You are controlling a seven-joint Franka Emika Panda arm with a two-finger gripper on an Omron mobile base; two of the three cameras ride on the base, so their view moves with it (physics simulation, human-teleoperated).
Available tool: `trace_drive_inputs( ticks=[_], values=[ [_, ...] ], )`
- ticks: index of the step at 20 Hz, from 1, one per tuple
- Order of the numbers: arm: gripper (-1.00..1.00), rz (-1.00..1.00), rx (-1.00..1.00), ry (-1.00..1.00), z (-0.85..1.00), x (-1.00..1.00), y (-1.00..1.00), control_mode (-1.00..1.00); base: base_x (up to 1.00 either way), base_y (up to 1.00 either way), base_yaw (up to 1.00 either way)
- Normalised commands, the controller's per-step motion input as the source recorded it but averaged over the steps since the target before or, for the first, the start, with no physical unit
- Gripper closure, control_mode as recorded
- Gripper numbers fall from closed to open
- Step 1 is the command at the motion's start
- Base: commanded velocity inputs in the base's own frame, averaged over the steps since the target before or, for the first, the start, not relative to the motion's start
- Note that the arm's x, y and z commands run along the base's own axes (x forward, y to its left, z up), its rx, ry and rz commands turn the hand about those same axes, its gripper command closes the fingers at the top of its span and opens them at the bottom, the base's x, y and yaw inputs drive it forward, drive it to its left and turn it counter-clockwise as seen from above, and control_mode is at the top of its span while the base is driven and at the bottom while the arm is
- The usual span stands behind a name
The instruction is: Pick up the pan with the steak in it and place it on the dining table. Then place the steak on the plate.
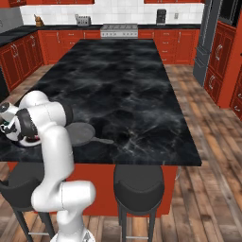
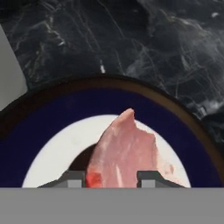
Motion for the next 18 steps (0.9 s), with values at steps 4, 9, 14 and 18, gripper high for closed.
trace_drive_inputs(
  ticks=[4,9,14,18],
  values=[
    [-1.0,-0.03,0.0,0.0,0.08,0.0,0.01,-1.0,0.0,0.0,0.0],
    [-1.0,-0.02,0.04,0.0,0.47,-0.09,0.02,-1.0,0.0,0.0,0.0],
    [-1.0,0.0,0.17,-0.01,0.56,-0.37,-0.58,-1.0,0.0,0.0,0.0],
    [-1.0,0.0,0.21,-0.01,0.32,-0.48,-0.92,-1.0,0.0,0.0,0.0]
  ],
)
